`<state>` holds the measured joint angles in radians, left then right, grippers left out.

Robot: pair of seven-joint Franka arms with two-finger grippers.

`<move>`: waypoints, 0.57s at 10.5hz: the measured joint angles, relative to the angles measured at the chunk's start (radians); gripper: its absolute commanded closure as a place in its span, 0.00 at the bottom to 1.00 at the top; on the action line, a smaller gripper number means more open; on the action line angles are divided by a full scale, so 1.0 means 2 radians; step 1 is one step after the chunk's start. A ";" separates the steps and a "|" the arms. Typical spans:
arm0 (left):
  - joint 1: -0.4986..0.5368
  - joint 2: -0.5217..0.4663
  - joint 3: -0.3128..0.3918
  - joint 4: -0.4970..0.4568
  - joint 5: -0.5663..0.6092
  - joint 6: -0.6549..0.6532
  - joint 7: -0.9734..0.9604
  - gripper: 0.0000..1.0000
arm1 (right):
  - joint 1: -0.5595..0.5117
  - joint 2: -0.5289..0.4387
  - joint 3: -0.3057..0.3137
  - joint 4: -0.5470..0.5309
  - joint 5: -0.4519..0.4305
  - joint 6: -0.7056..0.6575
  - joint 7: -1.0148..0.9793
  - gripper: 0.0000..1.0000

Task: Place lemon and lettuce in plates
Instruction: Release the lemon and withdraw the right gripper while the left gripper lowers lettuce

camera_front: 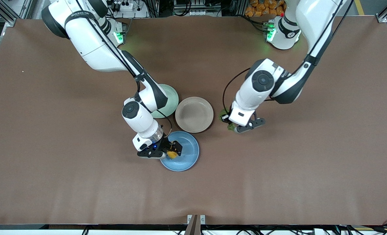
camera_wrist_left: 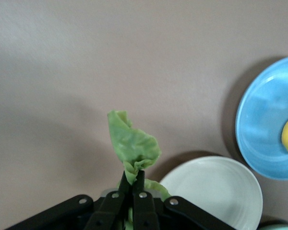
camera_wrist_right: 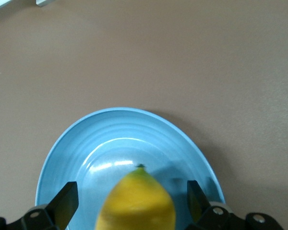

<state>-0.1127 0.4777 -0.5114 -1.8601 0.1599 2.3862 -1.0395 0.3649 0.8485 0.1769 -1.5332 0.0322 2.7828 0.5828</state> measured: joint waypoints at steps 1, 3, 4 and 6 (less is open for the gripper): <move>-0.008 0.002 0.000 0.000 0.000 0.000 -0.010 1.00 | -0.006 -0.004 0.006 0.016 0.000 -0.054 0.002 0.00; -0.014 0.003 0.000 0.000 0.000 0.000 -0.014 1.00 | -0.029 -0.022 0.026 0.068 0.000 -0.205 0.006 0.00; -0.014 0.003 0.000 0.001 0.000 0.000 -0.014 1.00 | -0.038 -0.035 0.028 0.078 0.000 -0.249 0.007 0.00; -0.014 0.003 0.000 0.004 0.000 0.000 -0.014 1.00 | -0.056 -0.050 0.029 0.081 -0.001 -0.294 0.006 0.00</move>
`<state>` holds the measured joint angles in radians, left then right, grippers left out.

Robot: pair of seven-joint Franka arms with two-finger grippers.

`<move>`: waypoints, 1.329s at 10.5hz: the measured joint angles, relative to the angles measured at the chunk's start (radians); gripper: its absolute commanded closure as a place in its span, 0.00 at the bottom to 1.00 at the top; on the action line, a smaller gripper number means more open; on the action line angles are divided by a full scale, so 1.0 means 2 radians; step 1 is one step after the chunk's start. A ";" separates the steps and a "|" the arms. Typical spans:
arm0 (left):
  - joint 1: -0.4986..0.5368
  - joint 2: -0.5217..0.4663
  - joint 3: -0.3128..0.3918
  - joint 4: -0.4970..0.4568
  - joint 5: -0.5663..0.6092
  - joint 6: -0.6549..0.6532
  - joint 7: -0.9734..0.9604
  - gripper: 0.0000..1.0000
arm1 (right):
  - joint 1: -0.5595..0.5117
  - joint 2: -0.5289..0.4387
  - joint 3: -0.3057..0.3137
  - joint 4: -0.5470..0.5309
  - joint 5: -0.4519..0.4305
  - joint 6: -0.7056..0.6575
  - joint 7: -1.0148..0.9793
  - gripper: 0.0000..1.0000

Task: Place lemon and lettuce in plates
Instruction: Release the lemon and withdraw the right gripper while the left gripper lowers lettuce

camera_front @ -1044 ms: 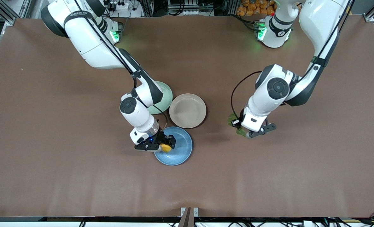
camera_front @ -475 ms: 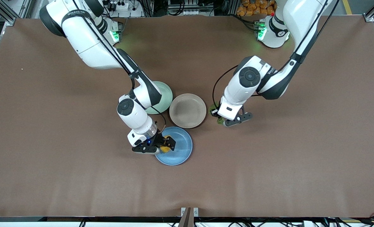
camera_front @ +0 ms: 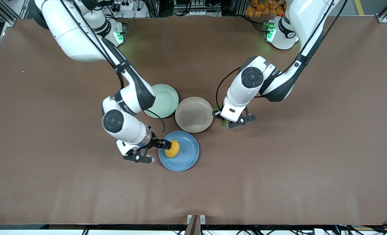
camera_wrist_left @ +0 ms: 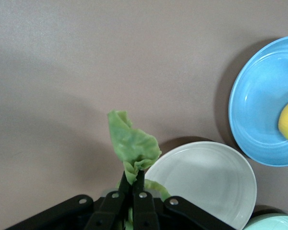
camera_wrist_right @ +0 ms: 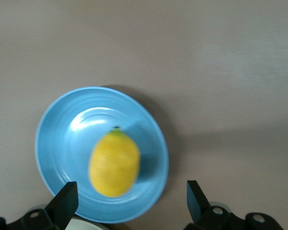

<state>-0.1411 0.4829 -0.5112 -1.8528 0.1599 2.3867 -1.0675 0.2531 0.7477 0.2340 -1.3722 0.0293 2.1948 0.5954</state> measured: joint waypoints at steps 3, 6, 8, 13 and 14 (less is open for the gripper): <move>0.000 0.000 0.000 0.014 0.000 0.000 -0.009 1.00 | -0.041 -0.013 -0.004 0.000 -0.004 -0.082 -0.040 0.00; -0.019 0.004 -0.001 0.015 0.000 0.000 -0.027 1.00 | -0.058 -0.055 -0.049 -0.007 -0.005 -0.160 -0.123 0.00; -0.044 0.008 -0.002 0.018 0.000 0.000 -0.048 1.00 | -0.065 -0.083 -0.074 -0.042 -0.006 -0.167 -0.167 0.00; -0.090 0.039 -0.001 0.053 0.007 0.000 -0.078 0.00 | -0.085 -0.149 -0.130 -0.100 -0.025 -0.165 -0.278 0.00; -0.091 0.043 0.000 0.054 0.012 0.000 -0.078 0.00 | -0.091 -0.162 -0.139 -0.106 -0.028 -0.162 -0.294 0.00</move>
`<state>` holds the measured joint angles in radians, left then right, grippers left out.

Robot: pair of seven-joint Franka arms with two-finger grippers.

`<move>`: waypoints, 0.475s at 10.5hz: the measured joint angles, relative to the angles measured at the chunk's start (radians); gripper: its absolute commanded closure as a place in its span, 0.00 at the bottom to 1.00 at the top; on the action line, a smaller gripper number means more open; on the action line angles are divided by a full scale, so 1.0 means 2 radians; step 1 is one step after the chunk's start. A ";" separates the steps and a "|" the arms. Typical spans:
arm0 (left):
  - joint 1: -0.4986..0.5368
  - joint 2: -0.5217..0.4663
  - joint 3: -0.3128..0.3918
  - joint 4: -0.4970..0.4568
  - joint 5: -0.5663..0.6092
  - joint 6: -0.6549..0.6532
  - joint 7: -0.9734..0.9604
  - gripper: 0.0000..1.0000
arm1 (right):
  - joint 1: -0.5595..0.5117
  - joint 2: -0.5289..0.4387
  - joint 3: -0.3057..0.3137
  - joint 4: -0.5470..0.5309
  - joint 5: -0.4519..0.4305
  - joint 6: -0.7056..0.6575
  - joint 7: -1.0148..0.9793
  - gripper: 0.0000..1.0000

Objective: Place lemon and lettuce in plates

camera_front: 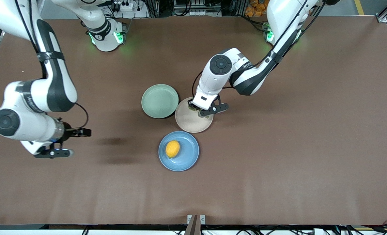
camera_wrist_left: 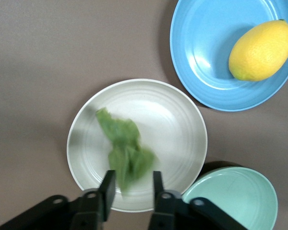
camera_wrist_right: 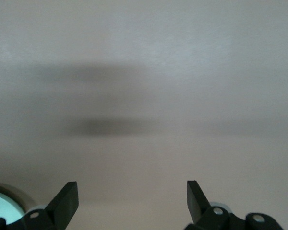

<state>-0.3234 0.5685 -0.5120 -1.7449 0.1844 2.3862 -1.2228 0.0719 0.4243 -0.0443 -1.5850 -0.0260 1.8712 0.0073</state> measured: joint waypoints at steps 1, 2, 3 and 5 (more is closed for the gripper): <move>0.000 0.003 0.000 0.001 0.002 0.000 0.000 0.00 | -0.006 -0.014 -0.008 -0.012 0.000 0.006 -0.012 0.00; 0.000 0.005 0.000 0.002 0.002 0.000 0.000 0.00 | -0.013 -0.031 -0.013 -0.033 -0.001 0.022 -0.019 0.00; 0.000 0.007 0.001 0.003 0.003 0.000 0.000 0.00 | -0.019 -0.048 -0.015 -0.057 -0.001 0.039 -0.021 0.00; -0.001 0.007 0.001 0.007 0.003 0.000 0.000 0.00 | -0.025 -0.084 -0.015 -0.093 -0.001 0.047 -0.022 0.00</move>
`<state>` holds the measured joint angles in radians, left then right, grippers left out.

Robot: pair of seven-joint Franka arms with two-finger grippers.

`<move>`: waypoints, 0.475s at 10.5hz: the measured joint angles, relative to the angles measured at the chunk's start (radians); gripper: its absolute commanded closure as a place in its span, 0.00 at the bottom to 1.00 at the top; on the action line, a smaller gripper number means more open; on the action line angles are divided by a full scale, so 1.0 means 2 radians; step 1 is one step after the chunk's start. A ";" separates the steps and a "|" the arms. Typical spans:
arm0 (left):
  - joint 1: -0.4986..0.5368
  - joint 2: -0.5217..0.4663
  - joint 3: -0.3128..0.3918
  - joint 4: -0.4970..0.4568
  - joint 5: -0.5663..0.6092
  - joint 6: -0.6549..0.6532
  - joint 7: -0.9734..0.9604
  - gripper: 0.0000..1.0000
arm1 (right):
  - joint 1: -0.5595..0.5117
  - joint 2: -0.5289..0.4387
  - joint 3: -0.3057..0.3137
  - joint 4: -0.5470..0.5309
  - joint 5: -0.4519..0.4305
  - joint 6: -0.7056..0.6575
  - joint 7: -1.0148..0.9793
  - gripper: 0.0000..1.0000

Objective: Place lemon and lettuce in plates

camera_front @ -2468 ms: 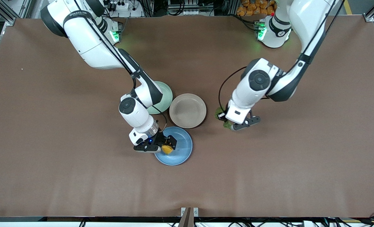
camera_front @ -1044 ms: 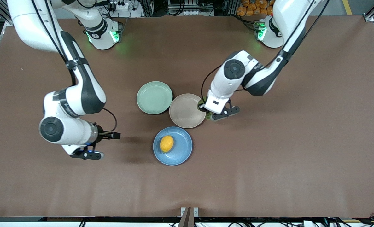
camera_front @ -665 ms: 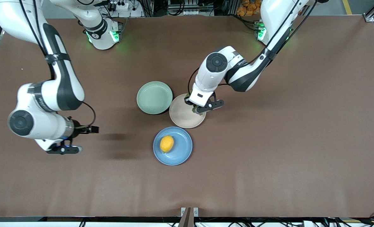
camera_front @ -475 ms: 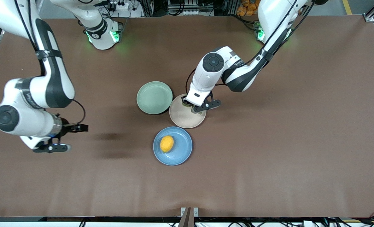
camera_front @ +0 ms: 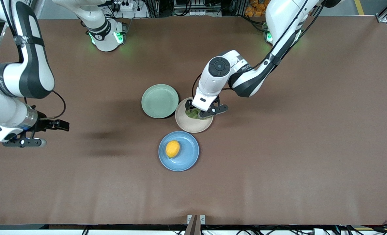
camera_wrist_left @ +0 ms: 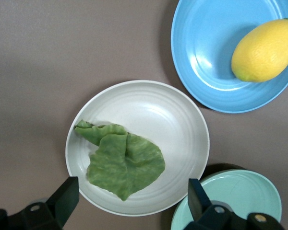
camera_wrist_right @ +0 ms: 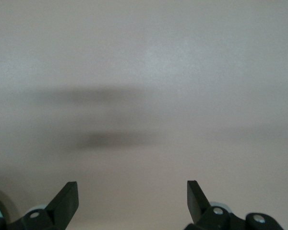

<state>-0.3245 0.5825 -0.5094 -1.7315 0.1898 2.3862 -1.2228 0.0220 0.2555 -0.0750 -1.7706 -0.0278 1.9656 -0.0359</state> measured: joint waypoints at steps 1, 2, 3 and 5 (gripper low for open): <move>0.000 0.000 0.001 0.002 0.000 0.000 0.000 0.00 | 0.000 -0.016 0.000 -0.006 0.000 -0.011 0.000 0.00; 0.001 0.000 0.003 0.003 0.000 0.000 0.000 0.00 | 0.000 -0.030 0.000 -0.009 0.000 -0.027 0.000 0.00; 0.002 0.000 0.004 0.003 0.000 0.000 0.000 0.00 | -0.001 -0.042 0.000 -0.009 0.000 -0.043 0.000 0.00; 0.002 0.000 0.005 0.005 0.000 0.000 0.000 0.00 | -0.001 -0.059 0.001 -0.002 0.000 -0.074 0.000 0.00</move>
<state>-0.3204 0.5831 -0.5002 -1.7211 0.1899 2.3862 -1.2228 0.0207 0.1382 -0.0734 -1.7748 -0.0284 1.8177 -0.0359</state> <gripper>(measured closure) 0.000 0.000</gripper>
